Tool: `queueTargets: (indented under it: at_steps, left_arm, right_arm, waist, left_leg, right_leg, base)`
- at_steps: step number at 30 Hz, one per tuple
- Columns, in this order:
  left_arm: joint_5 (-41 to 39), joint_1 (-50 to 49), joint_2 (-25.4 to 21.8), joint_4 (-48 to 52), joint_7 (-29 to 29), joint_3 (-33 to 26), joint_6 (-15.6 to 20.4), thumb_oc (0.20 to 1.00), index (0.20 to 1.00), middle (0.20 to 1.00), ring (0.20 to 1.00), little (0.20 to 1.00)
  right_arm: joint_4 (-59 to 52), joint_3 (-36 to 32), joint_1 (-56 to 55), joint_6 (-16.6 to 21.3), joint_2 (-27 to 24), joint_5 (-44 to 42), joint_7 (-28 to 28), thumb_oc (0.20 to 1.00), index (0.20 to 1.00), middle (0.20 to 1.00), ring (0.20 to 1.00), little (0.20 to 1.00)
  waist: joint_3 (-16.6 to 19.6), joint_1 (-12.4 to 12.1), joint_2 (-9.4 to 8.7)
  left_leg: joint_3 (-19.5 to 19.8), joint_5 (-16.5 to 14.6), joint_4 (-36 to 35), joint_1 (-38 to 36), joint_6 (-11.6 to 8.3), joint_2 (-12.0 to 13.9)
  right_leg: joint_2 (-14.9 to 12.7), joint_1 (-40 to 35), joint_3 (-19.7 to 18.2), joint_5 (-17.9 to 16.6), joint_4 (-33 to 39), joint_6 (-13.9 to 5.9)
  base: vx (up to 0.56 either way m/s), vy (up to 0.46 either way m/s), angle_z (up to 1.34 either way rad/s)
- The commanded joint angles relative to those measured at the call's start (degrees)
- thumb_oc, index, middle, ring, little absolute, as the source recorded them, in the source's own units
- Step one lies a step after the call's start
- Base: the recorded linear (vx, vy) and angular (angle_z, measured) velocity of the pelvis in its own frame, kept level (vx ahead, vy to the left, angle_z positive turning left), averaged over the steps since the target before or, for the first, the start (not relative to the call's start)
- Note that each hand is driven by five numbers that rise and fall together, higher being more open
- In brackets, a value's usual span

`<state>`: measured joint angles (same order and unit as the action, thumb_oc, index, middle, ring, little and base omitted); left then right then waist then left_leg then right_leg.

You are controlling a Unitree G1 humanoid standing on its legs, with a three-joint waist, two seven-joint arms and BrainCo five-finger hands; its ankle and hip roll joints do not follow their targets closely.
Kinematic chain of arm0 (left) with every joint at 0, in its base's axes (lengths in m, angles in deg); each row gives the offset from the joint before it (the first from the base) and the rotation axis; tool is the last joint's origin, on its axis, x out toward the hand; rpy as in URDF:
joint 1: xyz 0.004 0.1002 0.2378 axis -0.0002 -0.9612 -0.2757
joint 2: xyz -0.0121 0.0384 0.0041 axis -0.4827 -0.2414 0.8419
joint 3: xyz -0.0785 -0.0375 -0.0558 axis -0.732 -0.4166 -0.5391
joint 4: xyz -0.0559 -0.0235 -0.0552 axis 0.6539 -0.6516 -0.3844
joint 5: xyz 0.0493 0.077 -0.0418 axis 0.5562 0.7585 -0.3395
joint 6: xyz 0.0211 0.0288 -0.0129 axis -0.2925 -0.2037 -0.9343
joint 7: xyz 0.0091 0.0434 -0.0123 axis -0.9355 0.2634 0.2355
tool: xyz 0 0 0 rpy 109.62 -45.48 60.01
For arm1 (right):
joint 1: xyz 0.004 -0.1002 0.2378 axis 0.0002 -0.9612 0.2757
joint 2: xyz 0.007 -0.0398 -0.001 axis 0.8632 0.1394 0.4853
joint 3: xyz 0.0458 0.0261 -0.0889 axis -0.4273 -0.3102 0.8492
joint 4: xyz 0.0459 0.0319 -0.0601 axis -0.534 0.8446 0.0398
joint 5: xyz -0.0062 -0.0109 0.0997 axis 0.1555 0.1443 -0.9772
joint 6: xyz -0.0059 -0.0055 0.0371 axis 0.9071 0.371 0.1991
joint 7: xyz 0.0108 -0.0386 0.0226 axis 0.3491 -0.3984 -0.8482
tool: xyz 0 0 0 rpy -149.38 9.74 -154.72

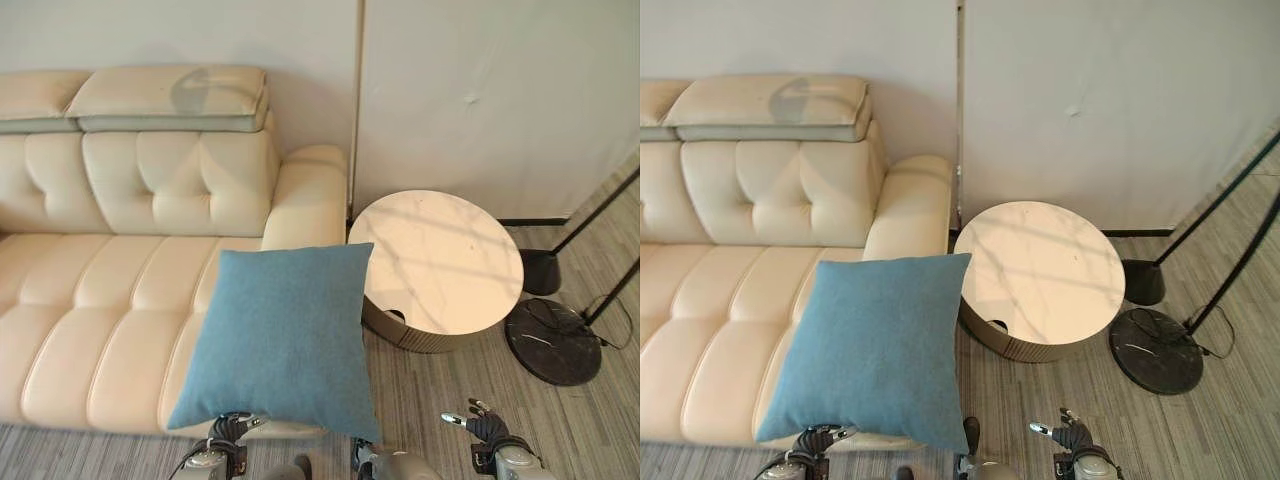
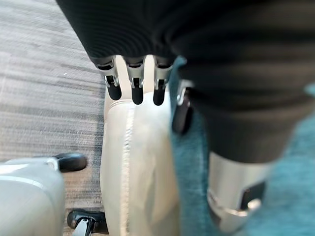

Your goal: Pick up all the scattered cushions and arrange them neatly on the sofa.

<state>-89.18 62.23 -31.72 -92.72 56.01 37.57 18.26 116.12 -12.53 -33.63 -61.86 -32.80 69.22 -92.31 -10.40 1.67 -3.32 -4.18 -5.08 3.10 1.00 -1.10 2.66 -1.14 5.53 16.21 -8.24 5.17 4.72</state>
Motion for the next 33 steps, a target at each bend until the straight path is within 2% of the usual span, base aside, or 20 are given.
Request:
queueTargets:
  at_steps: [1,5,11,14,15,19,22,25,26,29,30,31,33]
  left_arm:
    - [3.1,-1.7,-0.3,-3.4,-1.3,-1.8,-0.1,1.0,1.0,1.0,1.0,1.0]
    - [5.1,-2.5,-0.3,-10.0,-1.6,-4.8,-0.4,1.0,1.0,1.0,1.0,1.0]
    - [4.1,-3.8,-2.5,-16.1,-2.3,-11.0,-1.5,1.0,1.0,1.0,1.0,1.0]
    - [0.2,-4.4,-7.3,-19.2,-3.3,-18.2,-1.7,1.0,1.0,1.0,1.0,1.0]
    - [0.2,-4.4,-7.3,-19.2,-3.3,-18.2,-1.7,1.0,1.0,1.0,1.0,1.0]
    - [-2.9,-3.4,-15.7,-20.1,-3.7,-24.6,-1.2,1.0,1.0,1.0,1.0,1.0]
    - [-5.2,-3.0,-20.2,-16.3,-3.7,-26.9,0.0,1.0,1.0,1.0,1.0,1.0]
    - [-7.1,-3.9,-21.4,-12.7,-3.5,-27.8,0.7,1.0,1.0,1.0,1.0,1.0]
    - [-9.3,-4.9,-22.6,-5.0,-3.8,-28.9,1.5,1.0,1.0,1.0,1.0,1.0]
    - [-16.3,-6.4,-21.5,8.5,-4.1,-29.8,2.9,1.0,1.0,1.0,1.0,1.0]
    - [-19.2,-6.6,-19.8,15.8,-4.3,-28.7,3.6,1.0,1.0,1.0,1.0,1.0]
    - [-19.2,-6.6,-19.8,15.9,-4.3,-28.7,3.6,1.0,1.0,1.0,1.0,1.0]
    - [-21.5,-5.5,-17.5,23.8,-3.6,-25.3,3.2,1.0,1.0,1.0,1.0,1.0]
  right_arm:
    - [1.4,0.3,0.3,1.4,-1.9,-1.5,-1.0,1.0,1.0,1.0,1.0,1.0]
    - [2.8,0.1,0.1,1.5,-1.5,-1.8,-0.4,1.0,1.0,1.0,1.0,1.0]
    - [5.5,-0.2,-0.1,1.2,-0.4,-2.1,0.3,1.0,1.0,1.0,1.0,1.0]
    - [6.9,-2.1,-0.3,0.7,-1.1,-3.0,0.4,1.0,1.0,1.0,1.0,1.0]
    - [6.9,-2.0,-0.3,0.7,-1.1,-3.0,0.4,1.0,1.0,1.0,1.0,1.0]
    - [6.7,-6.2,-0.6,0.2,-4.7,-4.2,0.0,1.0,1.0,1.0,1.0,1.0]
    - [3.0,-10.8,-1.8,0.1,-8.8,-5.4,-0.4,1.0,1.0,1.0,1.0,1.0]
    - [-1.1,-13.8,-3.5,0.0,-10.5,-5.9,-0.8,1.0,1.0,1.0,1.0,1.0]
    - [-6.7,-17.0,-5.3,-0.4,-11.5,-6.1,-0.8,1.0,1.0,1.0,1.0,1.0]
    - [-13.4,-19.5,-6.4,-1.2,-12.4,-5.1,-0.9,1.0,1.0,1.0,1.0,1.0]
    - [-15.3,-19.2,-5.5,-1.8,-12.8,-4.4,-0.5,1.0,1.0,1.0,1.0,1.0]
    - [-15.3,-19.2,-5.5,-1.8,-12.9,-4.4,-0.5,1.0,1.0,1.0,1.0,1.0]
    - [-18.2,-16.6,-2.8,-3.1,-13.8,-2.3,0.5,1.0,1.0,1.0,1.0,1.0]
  waist:
    - [1.3,0.6,-0.35]
    - [2.0,1.1,1.02]
    - [2.3,0.4,0.91]
    - [2.6,-0.2,0.64]
    - [2.6,-0.2,0.63]
    - [3.0,-0.3,0.64]
    - [3.1,-0.1,0.81]
    - [3.3,0.1,1.01]
    - [3.3,0.2,1.21]
    - [3.6,0.1,1.34]
    - [3.6,-0.1,1.38]
    - [3.7,-0.1,1.37]
    - [3.5,-0.4,1.34]
  left_leg:
    - [-2.4,7.1,-5.9,0.2,-2.05,1.4]
    - [-3.9,7.2,-8.1,-1.3,-2.83,1.4]
    - [-4.6,5.6,-8.1,-2.6,-2.53,0.6]
    - [-4.7,4.9,-8.1,-3.0,-2.16,0.0]
    - [-4.7,4.9,-8.1,-3.0,-2.16,0.0]
    - [-5.1,4.2,-8.1,-3.2,-1.78,-0.5]
    - [-5.3,3.9,-8.1,-3.4,-1.46,-0.9]
    - [-5.3,3.7,-8.1,-3.4,-1.2,-1.1]
    - [-5.3,3.5,-8.1,-3.7,-1.04,-1.4]
    - [-5.1,3.2,-8.1,-3.9,-0.67,-1.7]
    - [-4.9,3.0,-8.1,-3.9,-0.46,-1.9]
    - [-4.9,3.1,-8.1,-3.8,-0.43,-1.9]
    - [-4.5,2.8,-8.1,-4.0,-0.14,-2.2]
  right_leg:
    - [-1.4,-5.7,-2.0,11.3,-0.2,-7.32]
    - [-1.1,-6.0,-1.6,11.2,-0.2,-7.35]
    - [-1.8,-7.2,-1.2,11.0,-0.2,-7.99]
    - [-2.4,-7.6,-1.3,10.7,-0.2,-8.74]
    - [-2.5,-7.6,-1.3,10.7,-0.2,-8.75]
    - [-3.1,-7.6,-1.5,10.2,-0.2,-9.61]
    - [-3.6,-7.6,-1.7,9.8,-0.2,-10.2]
    - [-3.9,-7.5,-1.7,9.5,-0.2,-10.55]
    - [-4.1,-7.7,-1.7,9.4,-0.2,-10.83]
    - [-4.5,-7.8,-1.7,9.2,-0.2,-11.22]
    - [-4.7,-7.9,-1.7,9.2,-0.2,-11.3]
    - [-4.8,-7.7,-1.7,9.1,-0.2,-11.29]
    - [-5.0,-7.9,-1.8,9.0,-0.2,-11.44]
  base:
    - [0.0,0.067,0.06]
    - [0.04,0.174,-0.03]
    - [0.06,0.166,0.1]
    - [0.06,0.152,0.04]
    - [0.05,0.136,-0.05]
    - [0.03,0.129,-0.01]
    - [0.01,0.126,0.0]
    - [0.0,0.1,0.03]
    - [0.0,0.11,-0.01]
    - [-0.01,0.111,0.01]
    - [-0.02,0.069,0.05]
    - [-0.03,0.07,0.02]
    - [-0.03,0.058,0.01]
